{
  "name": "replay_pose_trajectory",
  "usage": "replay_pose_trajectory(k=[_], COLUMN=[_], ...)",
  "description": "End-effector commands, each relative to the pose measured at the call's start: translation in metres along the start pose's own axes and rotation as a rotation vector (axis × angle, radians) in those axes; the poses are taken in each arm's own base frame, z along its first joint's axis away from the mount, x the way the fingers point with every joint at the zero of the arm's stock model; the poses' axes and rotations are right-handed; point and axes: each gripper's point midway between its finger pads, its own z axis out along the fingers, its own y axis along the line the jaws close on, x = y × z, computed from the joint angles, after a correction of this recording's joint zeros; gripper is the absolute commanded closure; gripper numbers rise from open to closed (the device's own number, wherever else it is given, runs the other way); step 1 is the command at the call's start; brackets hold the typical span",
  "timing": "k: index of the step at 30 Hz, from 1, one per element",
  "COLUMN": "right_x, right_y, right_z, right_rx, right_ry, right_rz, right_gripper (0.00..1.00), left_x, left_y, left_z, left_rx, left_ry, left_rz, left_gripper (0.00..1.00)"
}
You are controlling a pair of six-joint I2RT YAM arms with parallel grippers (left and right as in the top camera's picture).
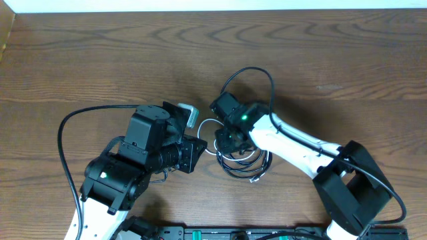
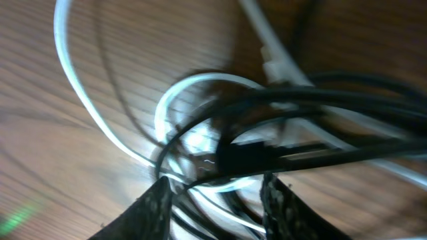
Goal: Untangle cables
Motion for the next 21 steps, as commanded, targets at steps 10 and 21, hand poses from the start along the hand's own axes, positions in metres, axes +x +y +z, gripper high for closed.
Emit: replay_pose_trajectory(k=[10,21], right_x=[-0.022,-0.046], right_y=[0.0,0.01], right_z=[0.008,0.004], right_rx=[0.048,0.003], right_ry=[-0.147,-0.252], right_rz=[0.074,0.144], right_gripper=[0.43,0.57], left_x=[-0.007,-0.05], left_y=[0.002,-0.026], left_z=[-0.007,-0.074], left_rx=[-0.027,-0.01], left_ry=[-0.042,-0.283], left_rz=[0.008,0.079], left_gripper=[0.73,0.73])
